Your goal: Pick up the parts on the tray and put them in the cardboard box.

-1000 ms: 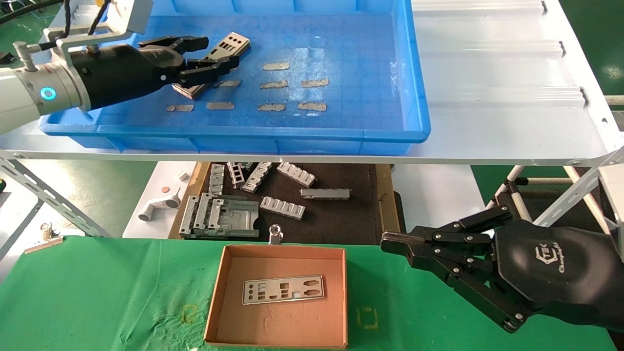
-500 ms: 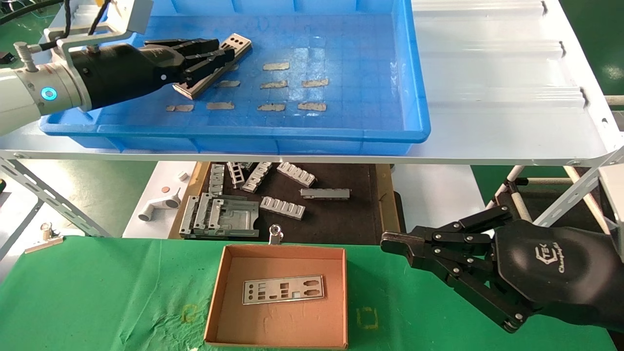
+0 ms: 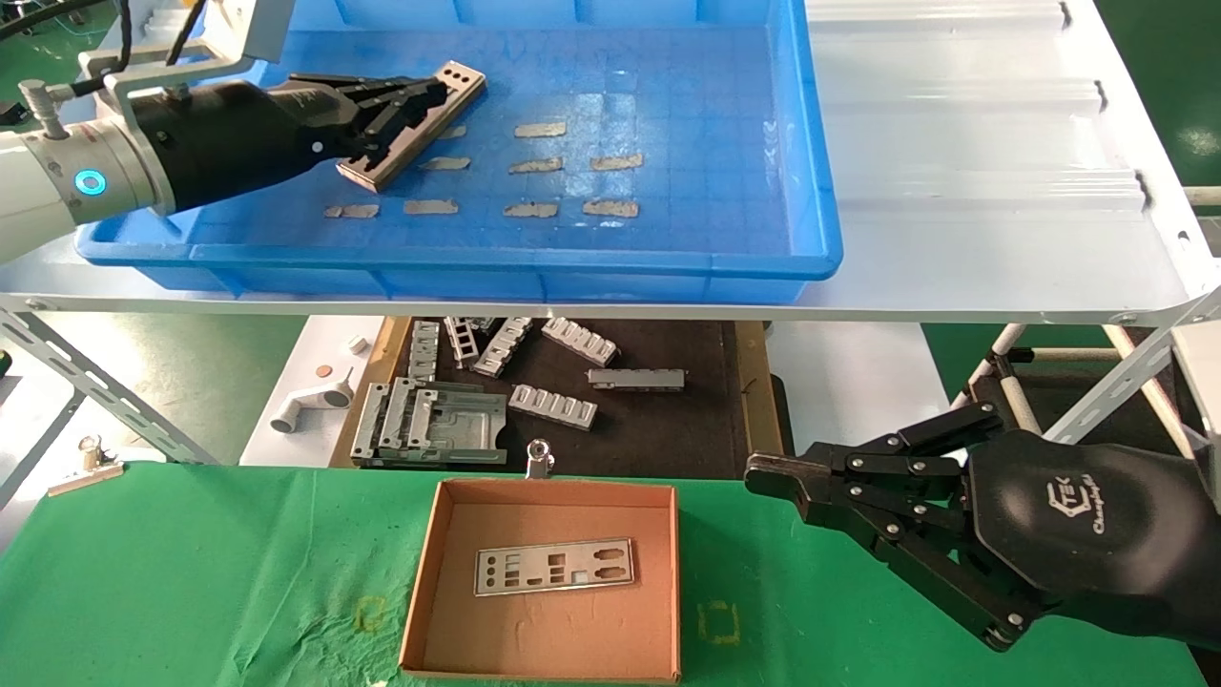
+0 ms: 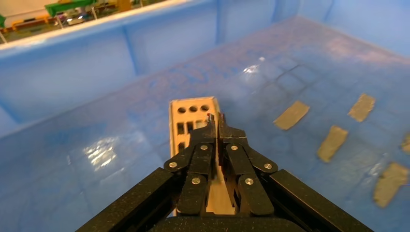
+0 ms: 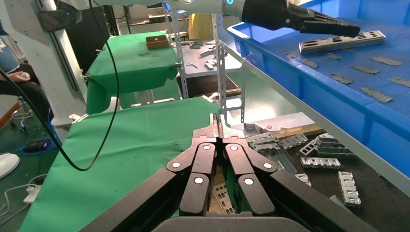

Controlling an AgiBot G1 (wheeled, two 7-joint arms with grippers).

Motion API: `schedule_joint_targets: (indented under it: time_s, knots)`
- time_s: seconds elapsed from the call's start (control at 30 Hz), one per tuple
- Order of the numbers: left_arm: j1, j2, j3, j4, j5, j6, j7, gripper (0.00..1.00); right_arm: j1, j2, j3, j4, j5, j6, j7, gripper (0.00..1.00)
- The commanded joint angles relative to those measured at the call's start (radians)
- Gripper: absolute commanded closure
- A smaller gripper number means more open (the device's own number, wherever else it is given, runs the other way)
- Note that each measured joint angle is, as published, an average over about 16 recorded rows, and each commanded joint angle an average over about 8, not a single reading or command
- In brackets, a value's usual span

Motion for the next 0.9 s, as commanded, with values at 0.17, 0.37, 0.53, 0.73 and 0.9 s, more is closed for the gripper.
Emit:
schedule_joint_targets:
  time_s: [0.17,0.37,0.53,0.73,0.9]
  knots:
    - [-0.005,-0.008,-0.002,-0.001,-0.004,0.018,0.007,0.00,0.000,0.000,0.000,0.000,0.000,0.000,0.000,1.00]
    - [-0.017,-0.016,0.010,0.010,0.015,0.027,-0.011,0.00,0.000,0.000,0.000,0.000,0.000,0.000,0.000,1.00]
    - [-0.025,-0.018,0.024,0.018,0.035,0.043,-0.031,0.00,0.000,0.000,0.000,0.000,0.000,0.000,0.000,1.00]
    - [-0.028,-0.018,0.024,0.013,0.035,0.035,-0.022,0.00,0.000,0.000,0.000,0.000,0.000,0.000,0.000,1.00]
    - [-0.027,-0.019,0.016,0.012,0.024,0.019,-0.012,0.00,0.000,0.000,0.000,0.000,0.000,0.000,0.000,1.00]
